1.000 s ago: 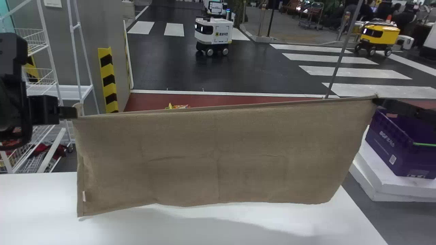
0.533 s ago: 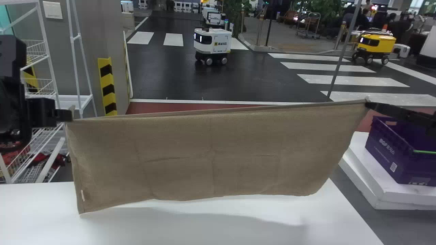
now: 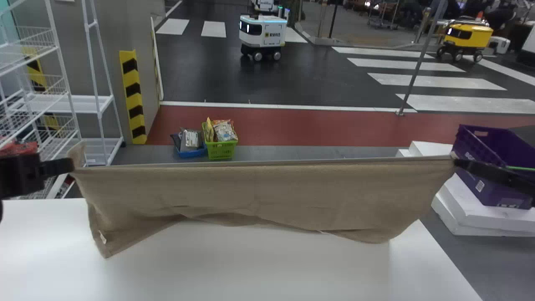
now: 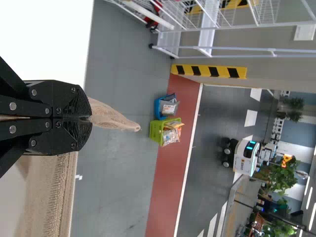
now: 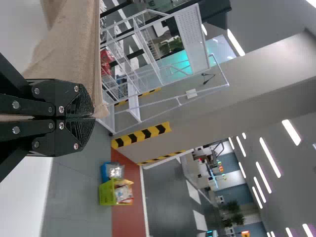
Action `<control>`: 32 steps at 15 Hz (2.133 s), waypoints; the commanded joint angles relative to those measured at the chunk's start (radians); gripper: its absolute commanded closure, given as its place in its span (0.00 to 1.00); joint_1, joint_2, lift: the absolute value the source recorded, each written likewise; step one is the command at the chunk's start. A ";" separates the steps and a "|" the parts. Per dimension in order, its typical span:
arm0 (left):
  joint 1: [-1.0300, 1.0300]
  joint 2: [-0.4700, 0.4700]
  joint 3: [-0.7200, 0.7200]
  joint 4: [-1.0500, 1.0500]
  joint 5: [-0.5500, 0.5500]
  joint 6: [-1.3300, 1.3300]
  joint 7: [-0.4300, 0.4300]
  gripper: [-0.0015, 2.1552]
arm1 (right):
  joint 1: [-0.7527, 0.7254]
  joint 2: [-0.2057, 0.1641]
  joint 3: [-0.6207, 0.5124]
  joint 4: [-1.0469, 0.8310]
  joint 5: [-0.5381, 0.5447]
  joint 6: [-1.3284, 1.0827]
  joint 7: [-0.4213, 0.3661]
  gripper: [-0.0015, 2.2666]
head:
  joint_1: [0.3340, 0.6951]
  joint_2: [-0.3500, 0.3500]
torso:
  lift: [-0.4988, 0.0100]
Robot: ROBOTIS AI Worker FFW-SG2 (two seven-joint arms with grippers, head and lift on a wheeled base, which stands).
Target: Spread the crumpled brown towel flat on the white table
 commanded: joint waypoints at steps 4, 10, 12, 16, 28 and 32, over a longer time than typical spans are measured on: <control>0.372 -0.003 0.145 -0.249 0.139 -0.061 -0.041 0.58 | 0.277 0.107 0.022 -0.213 -0.010 -0.014 0.007 0.49 | 0.93 0.31 | 0.74; 0.596 -0.003 0.193 -0.315 0.230 -0.199 -0.074 0.00 | 0.313 0.155 0.038 -0.245 0.000 -0.035 0.007 0.49 | 1.00 0.41 | 0.74; 0.625 -0.003 0.202 -0.315 0.225 -0.221 -0.080 0.00 | 0.314 0.170 0.040 -0.258 0.000 -0.035 0.007 0.49 | 1.00 0.41 | 0.74; 0.634 -0.003 0.257 -0.251 0.164 -0.291 -0.079 0.03 | 0.314 0.173 0.034 -0.258 -0.004 -0.038 0.007 0.33 | 1.00 0.45 | 0.74; 0.679 -0.003 0.308 -0.260 0.200 -0.297 -0.140 0.04 | 0.310 0.363 0.350 -0.646 0.077 0.434 0.007 0.42 | 1.00 0.74 | 0.74; 0.719 -0.003 0.368 -0.274 0.220 -0.392 -0.180 0.04 | 0.296 0.438 0.580 -0.693 0.201 0.483 -0.121 0.78 | 1.00 0.98 | 0.74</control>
